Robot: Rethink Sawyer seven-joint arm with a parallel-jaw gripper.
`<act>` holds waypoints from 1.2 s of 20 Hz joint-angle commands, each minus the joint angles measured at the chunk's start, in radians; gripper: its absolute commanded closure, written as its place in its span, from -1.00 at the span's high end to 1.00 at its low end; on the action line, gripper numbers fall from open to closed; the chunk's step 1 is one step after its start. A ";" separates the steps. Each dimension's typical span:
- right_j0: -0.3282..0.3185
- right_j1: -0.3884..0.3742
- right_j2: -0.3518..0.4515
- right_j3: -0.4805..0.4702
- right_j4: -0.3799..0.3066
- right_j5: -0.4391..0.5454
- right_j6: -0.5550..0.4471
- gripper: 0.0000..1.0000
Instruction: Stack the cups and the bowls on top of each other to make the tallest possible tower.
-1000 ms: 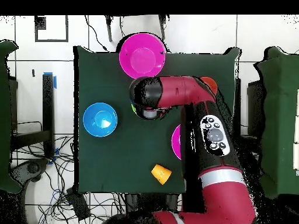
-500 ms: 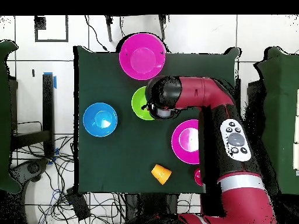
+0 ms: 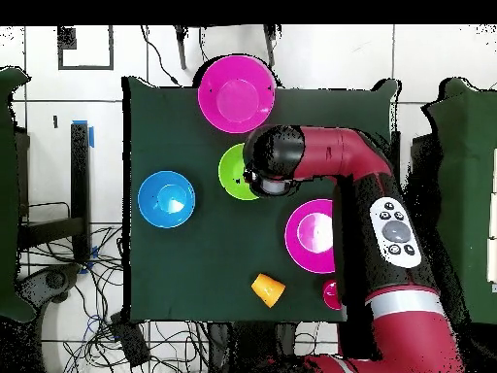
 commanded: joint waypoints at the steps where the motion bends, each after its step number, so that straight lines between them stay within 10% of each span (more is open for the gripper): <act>1: -0.003 0.048 0.081 0.020 -0.116 0.062 -0.332 1.00; 24: -0.013 0.052 0.098 0.068 -0.148 0.001 -0.282 1.00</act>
